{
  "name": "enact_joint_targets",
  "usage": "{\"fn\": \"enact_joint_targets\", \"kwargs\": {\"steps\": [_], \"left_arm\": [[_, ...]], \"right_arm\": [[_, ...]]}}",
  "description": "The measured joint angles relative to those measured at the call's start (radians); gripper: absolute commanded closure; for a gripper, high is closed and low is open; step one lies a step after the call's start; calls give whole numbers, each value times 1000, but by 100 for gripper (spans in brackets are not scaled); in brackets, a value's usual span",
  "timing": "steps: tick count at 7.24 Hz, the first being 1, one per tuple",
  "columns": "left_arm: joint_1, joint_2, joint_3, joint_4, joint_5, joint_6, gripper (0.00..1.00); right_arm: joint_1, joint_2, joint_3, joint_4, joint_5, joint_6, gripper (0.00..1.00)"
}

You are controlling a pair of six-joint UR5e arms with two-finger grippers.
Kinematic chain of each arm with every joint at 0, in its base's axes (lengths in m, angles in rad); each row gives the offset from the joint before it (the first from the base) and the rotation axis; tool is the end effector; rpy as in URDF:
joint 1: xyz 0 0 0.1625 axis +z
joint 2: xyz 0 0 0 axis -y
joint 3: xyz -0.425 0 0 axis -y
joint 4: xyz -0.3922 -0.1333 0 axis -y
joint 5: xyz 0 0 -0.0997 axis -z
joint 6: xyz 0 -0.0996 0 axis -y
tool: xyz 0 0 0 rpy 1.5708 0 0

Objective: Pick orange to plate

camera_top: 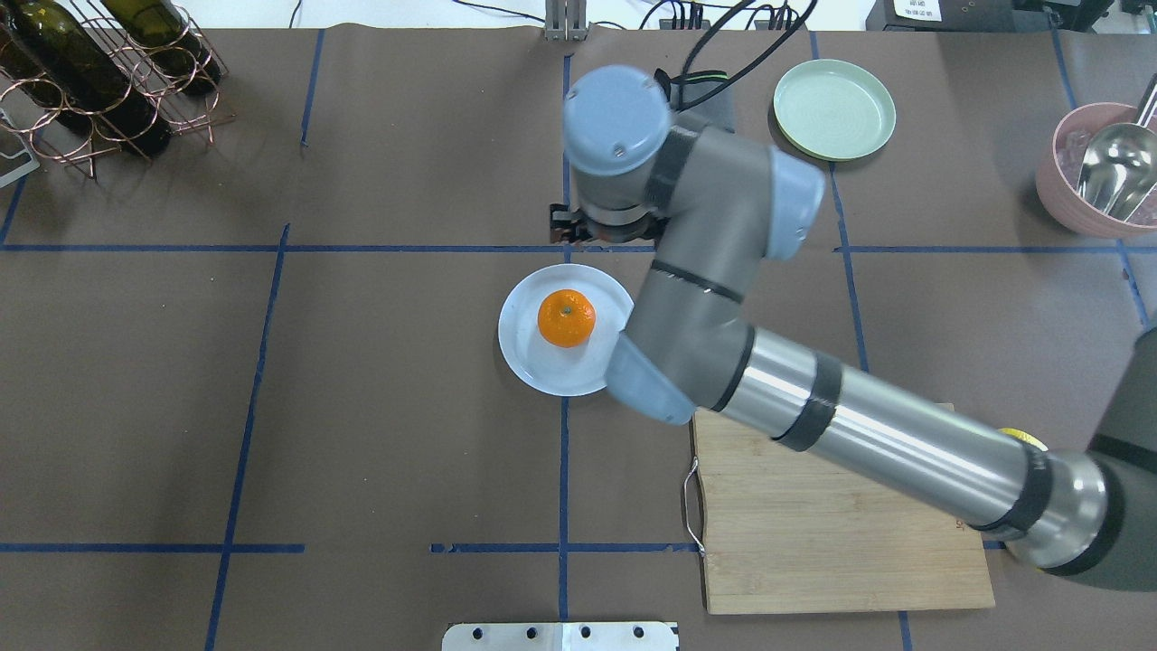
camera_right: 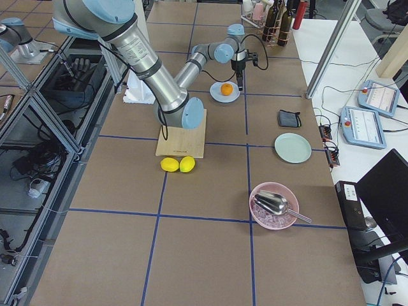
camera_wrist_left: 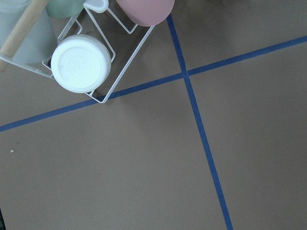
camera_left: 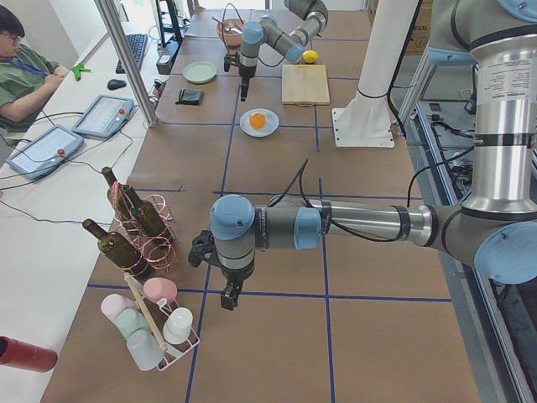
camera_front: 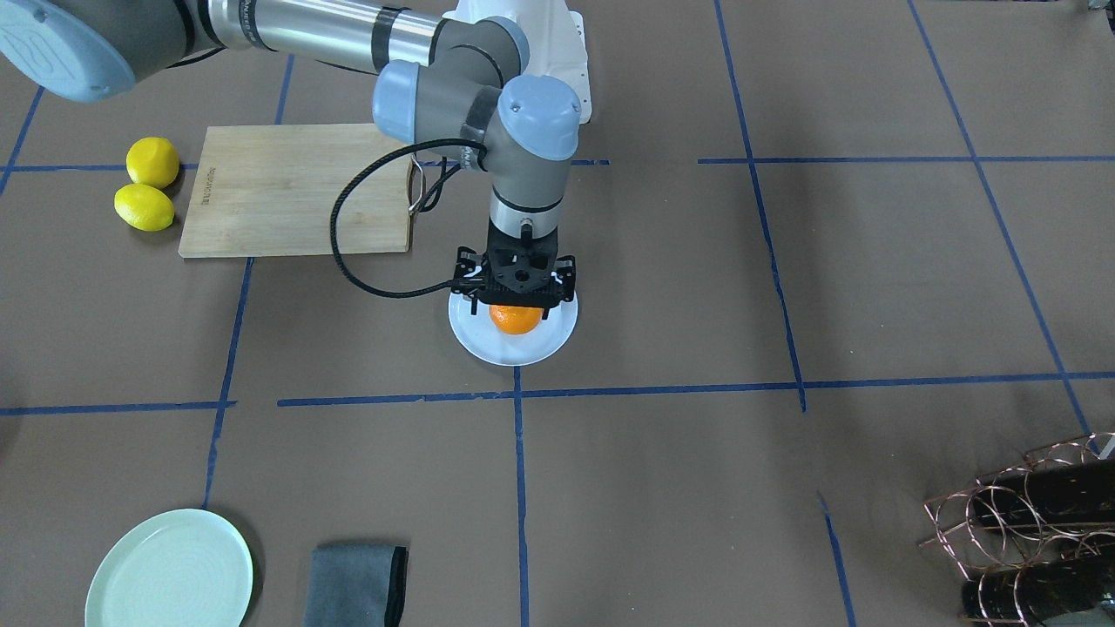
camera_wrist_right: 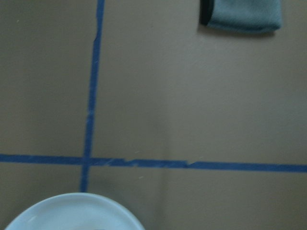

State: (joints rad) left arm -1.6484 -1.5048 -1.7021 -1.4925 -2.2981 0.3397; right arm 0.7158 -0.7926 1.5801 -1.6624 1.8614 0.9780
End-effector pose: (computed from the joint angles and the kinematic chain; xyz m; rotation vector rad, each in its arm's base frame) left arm -0.1027 -0.4555 0.6367 0.1389 0.7160 0.2457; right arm -0.4691 -0.5468 0.1966 0.1992 -0.7176 0.0162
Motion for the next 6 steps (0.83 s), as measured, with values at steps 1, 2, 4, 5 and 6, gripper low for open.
{"fn": "enact_joint_targets", "kwargs": {"steps": [1,2,4,5,6], "left_arm": [[-1,2,4,1,-1,0,0],[-1,3,5,2,-2,0,0],[-1,4,6,3,-4,0,0],[-2,5,6,3,-4,0,0],[-2,5,7,2,-11,1,0]], "right_arm": [[113,-89,61,0,94,-161,0],[223,-174,105,0,177,-332,0],[436,-360,160,-1,288,-689,0],[543,-453,168,-4,315,-868,0],[634,-537,171,-12,326,-997,0]]}}
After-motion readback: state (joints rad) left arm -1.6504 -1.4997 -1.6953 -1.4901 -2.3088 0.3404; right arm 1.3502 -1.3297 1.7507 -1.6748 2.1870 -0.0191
